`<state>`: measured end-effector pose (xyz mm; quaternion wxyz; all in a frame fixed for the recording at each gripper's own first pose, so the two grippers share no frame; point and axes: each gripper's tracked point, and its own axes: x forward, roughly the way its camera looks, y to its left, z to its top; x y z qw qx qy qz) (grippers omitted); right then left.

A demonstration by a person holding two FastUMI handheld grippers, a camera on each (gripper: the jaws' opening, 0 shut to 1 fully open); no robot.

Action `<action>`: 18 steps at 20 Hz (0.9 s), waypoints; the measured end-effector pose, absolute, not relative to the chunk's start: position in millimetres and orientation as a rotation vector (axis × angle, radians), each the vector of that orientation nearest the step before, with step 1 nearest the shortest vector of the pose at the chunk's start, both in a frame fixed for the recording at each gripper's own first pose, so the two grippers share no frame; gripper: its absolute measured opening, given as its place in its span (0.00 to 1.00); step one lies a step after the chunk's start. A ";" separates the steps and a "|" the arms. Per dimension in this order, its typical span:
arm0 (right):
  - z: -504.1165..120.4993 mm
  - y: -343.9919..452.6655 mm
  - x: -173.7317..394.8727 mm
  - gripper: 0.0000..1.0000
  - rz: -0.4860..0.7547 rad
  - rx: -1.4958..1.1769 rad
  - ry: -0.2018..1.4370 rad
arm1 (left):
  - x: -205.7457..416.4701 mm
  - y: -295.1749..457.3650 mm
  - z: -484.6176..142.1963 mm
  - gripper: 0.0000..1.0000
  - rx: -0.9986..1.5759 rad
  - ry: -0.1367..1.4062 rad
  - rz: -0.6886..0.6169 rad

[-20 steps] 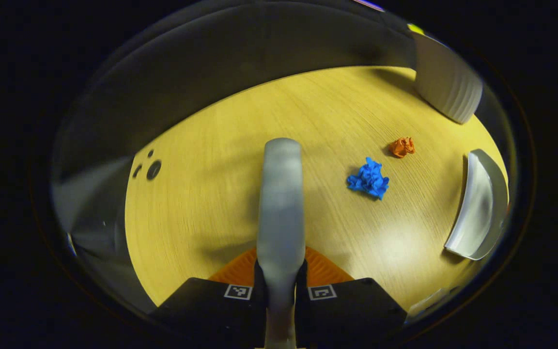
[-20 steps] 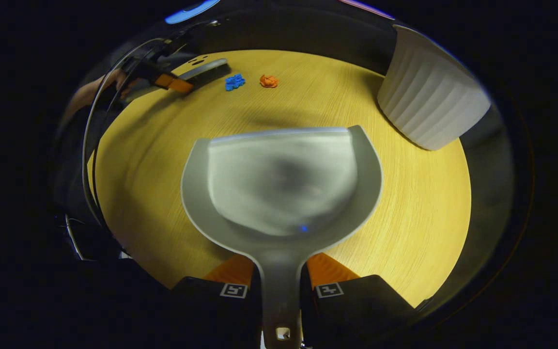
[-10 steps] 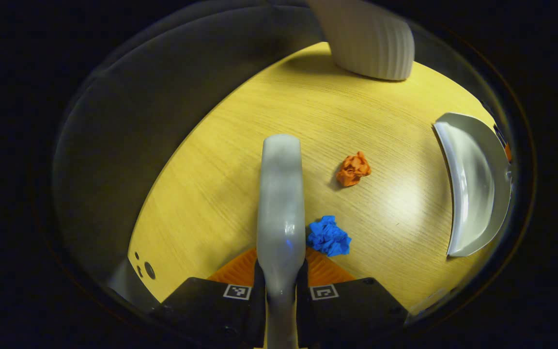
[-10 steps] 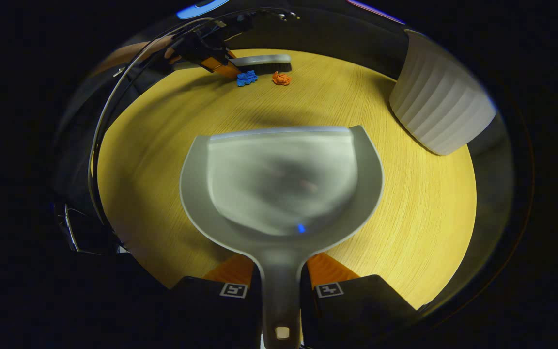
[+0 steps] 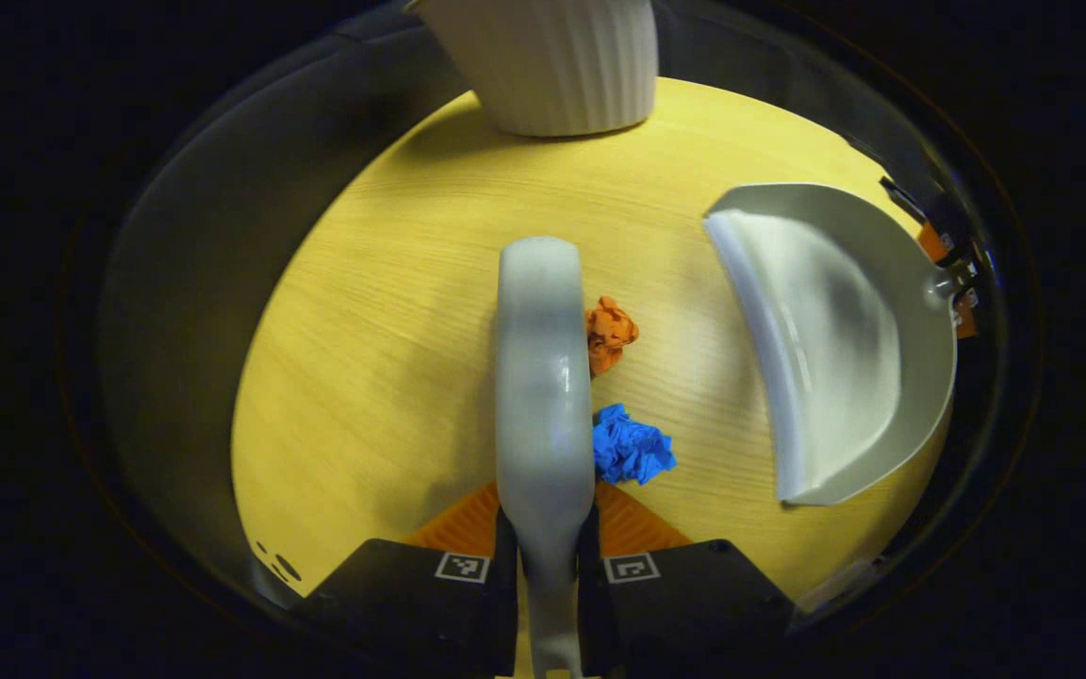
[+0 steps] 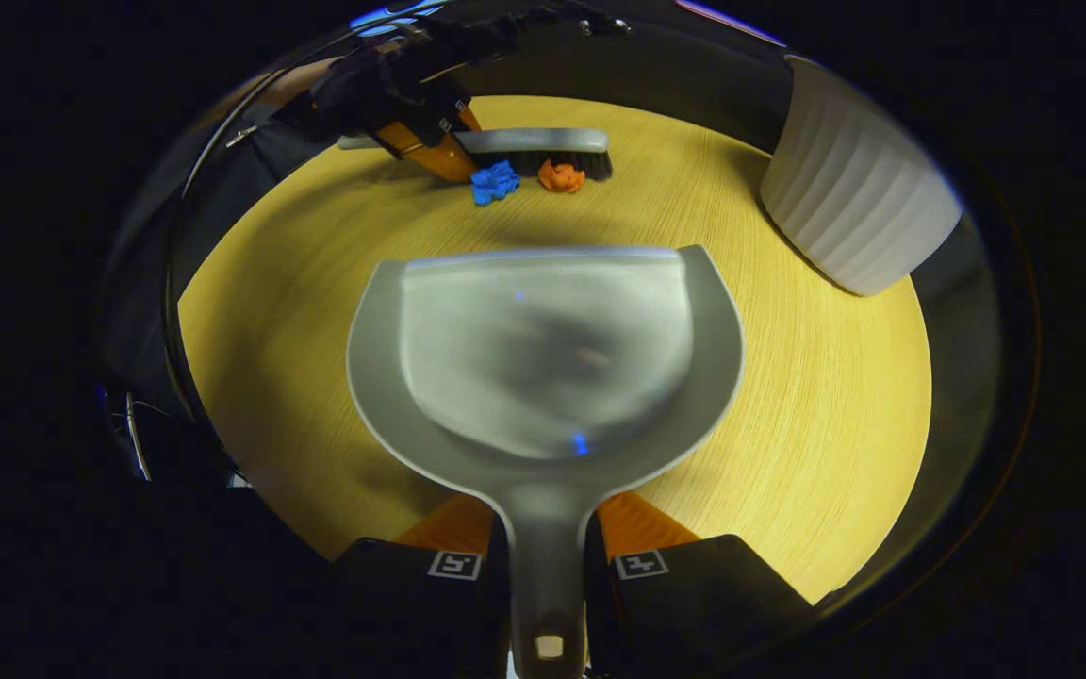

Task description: Pick up the small broom and dustpan from the desktop, sweep the trash into the dustpan with the broom, and then empty the trash into the garbage bin.

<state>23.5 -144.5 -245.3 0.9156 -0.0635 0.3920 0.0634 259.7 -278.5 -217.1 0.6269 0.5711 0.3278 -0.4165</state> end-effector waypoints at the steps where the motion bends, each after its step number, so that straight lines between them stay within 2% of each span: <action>1: -247.3 -146.0 24.5 0.36 0.131 -0.133 0.804 | 240.3 -279.7 -223.7 0.30 1.269 0.800 -0.989; 5: -248.7 -147.1 25.3 0.36 0.132 -0.135 0.795 | 173.9 -276.5 -240.4 0.30 1.125 0.971 -1.063; 6: -249.5 -147.1 25.9 0.36 0.138 -0.139 0.798 | 164.4 -277.7 -242.6 0.27 1.099 0.979 -1.064; 7: -249.2 -148.0 25.5 0.36 0.140 -0.139 0.799 | 157.9 -278.4 -243.9 0.32 1.075 0.980 -1.065; 8: -248.5 -147.9 25.7 0.36 0.136 -0.132 0.796 | 152.6 -276.8 -243.9 0.32 1.048 0.985 -1.065; 9: -249.3 -147.1 26.6 0.36 0.131 -0.125 0.794 | 148.9 -274.3 -242.3 0.30 1.019 0.984 -1.055; 16: -249.6 -146.3 27.2 0.36 0.136 -0.119 0.781 | 130.5 -240.6 -214.0 0.32 0.726 0.898 -0.888; 17: -250.4 -145.1 25.4 0.40 0.133 -0.115 0.780 | 127.9 -233.6 -209.2 0.30 0.671 0.885 -0.864; 18: -250.6 -144.8 25.3 0.36 0.130 -0.112 0.779 | 126.0 -223.6 -204.6 0.30 0.626 0.873 -0.836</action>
